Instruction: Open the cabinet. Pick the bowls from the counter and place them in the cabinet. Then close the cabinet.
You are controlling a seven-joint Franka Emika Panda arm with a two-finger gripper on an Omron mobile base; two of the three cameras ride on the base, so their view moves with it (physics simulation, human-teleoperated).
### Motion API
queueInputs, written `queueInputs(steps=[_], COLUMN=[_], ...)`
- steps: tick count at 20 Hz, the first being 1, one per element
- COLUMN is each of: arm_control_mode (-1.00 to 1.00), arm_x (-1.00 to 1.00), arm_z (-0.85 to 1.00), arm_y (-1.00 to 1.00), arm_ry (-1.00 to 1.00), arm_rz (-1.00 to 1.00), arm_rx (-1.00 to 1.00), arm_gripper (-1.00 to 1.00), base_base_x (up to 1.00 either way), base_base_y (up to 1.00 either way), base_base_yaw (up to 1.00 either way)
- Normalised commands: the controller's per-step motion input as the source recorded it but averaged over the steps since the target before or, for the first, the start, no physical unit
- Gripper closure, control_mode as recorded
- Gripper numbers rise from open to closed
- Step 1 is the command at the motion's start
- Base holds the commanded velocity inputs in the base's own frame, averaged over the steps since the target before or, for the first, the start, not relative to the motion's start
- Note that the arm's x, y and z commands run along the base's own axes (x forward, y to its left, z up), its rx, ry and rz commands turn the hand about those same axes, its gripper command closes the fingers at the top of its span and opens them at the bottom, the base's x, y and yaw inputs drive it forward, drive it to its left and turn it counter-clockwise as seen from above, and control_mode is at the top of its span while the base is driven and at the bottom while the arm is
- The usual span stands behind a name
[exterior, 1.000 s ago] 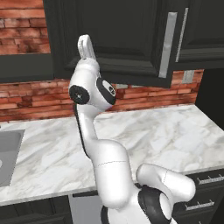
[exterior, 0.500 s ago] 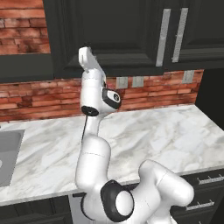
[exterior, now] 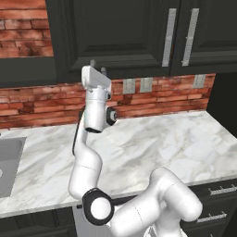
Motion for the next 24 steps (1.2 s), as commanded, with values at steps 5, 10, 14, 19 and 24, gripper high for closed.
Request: queueInputs(steps=[5,10,14,19,24], arm_control_mode=[-1.00,-1.00,-1.00,-1.00,-1.00], arm_x=[1.00,1.00,1.00,1.00,1.00], arm_z=[-0.08,0.40,0.77,0.55,0.37], arm_y=[0.47,0.47,0.35,0.13,0.02], arm_ry=[0.00,0.10,0.26,0.15,0.06], arm_rz=[0.00,0.00,0.00,0.00,0.00], arm_rx=[0.11,0.06,0.02,0.06,0.10], arm_gripper=[-1.00,-1.00,-1.00,-1.00,-1.00], base_base_x=[0.00,0.00,0.00,0.00,0.00], base_base_y=[0.00,0.00,0.00,0.00,0.00], base_base_yaw=[0.00,0.00,0.00,0.00,0.00])
